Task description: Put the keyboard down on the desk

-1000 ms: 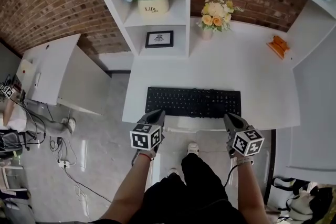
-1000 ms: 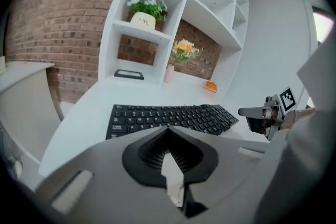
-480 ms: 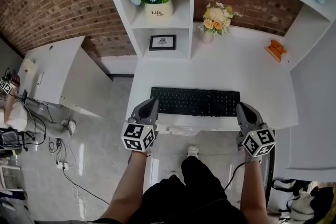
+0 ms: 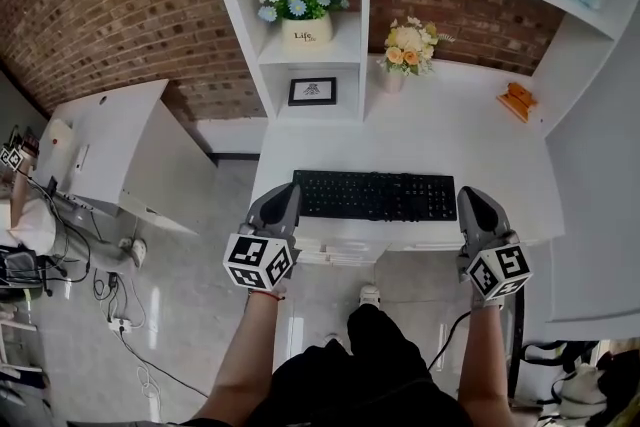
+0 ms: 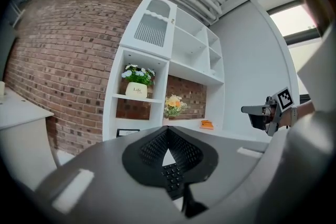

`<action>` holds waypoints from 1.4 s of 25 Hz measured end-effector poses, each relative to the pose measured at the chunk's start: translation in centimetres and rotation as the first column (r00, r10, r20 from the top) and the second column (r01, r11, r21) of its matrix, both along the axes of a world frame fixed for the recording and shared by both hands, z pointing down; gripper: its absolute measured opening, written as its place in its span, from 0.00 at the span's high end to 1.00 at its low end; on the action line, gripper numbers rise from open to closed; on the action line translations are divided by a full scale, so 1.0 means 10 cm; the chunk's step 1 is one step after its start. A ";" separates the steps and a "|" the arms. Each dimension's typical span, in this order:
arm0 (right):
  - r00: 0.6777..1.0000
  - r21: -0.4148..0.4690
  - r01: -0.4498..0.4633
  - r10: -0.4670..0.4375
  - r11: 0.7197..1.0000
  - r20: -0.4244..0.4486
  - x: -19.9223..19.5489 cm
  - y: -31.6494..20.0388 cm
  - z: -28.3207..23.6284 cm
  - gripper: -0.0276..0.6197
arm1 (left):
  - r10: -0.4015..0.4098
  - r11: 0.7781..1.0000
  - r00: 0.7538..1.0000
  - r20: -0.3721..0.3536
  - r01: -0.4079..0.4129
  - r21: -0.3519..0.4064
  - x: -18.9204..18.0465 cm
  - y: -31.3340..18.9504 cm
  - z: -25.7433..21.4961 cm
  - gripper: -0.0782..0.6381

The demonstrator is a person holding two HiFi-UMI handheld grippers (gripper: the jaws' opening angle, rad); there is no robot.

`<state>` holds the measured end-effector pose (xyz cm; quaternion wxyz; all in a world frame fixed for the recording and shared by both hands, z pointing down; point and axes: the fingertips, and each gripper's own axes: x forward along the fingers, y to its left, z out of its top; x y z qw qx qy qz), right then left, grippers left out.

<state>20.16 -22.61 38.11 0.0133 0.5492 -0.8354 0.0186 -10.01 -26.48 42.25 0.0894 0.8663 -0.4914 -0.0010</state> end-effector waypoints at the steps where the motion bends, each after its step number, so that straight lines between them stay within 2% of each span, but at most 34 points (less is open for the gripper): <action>1: 1.000 0.006 -0.003 0.003 1.000 0.002 -0.01 0.03 -0.04 0.96 | -0.001 1.000 1.000 -0.005 0.001 0.005 -0.02 0.03 -0.04 0.89; 12: 1.000 0.067 -0.017 0.018 0.998 -0.013 -0.14 0.39 -0.31 0.96 | -0.021 0.999 0.997 -0.079 0.025 0.047 -0.27 0.36 -0.34 0.89; 35: 0.998 0.109 -0.050 0.054 0.993 -0.028 -0.44 1.30 -0.40 0.96 | 0.005 0.998 0.991 -0.134 0.003 0.058 -0.53 1.12 -0.43 0.89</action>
